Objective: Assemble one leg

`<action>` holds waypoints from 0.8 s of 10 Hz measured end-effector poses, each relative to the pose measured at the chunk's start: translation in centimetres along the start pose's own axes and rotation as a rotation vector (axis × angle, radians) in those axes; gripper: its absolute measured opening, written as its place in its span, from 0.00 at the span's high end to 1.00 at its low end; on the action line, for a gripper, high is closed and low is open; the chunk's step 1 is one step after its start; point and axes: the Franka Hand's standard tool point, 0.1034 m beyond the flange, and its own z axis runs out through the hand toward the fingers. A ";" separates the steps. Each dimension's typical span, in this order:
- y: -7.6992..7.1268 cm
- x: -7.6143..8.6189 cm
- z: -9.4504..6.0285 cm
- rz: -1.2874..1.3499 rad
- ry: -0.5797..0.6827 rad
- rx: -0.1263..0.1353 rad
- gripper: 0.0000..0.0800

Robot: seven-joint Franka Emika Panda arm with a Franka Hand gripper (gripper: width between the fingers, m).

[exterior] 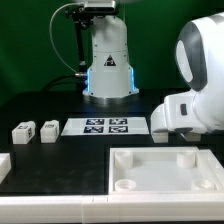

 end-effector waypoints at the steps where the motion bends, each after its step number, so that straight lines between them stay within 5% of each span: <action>1: 0.8 -1.1 -2.8 -0.030 0.036 0.008 0.64; 3: 1.6 -3.9 -5.9 -0.067 0.068 0.000 0.64; 4: 1.0 -4.0 -5.7 -0.034 0.079 0.005 0.64; 7: 1.6 -1.8 -7.1 -0.067 0.452 0.014 0.64; 8: 3.0 -1.2 -9.7 -0.108 0.538 0.011 0.64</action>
Offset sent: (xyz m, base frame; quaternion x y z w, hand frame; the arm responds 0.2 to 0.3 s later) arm -0.0363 0.0184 0.0252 0.0135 -0.0229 0.0866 0.9959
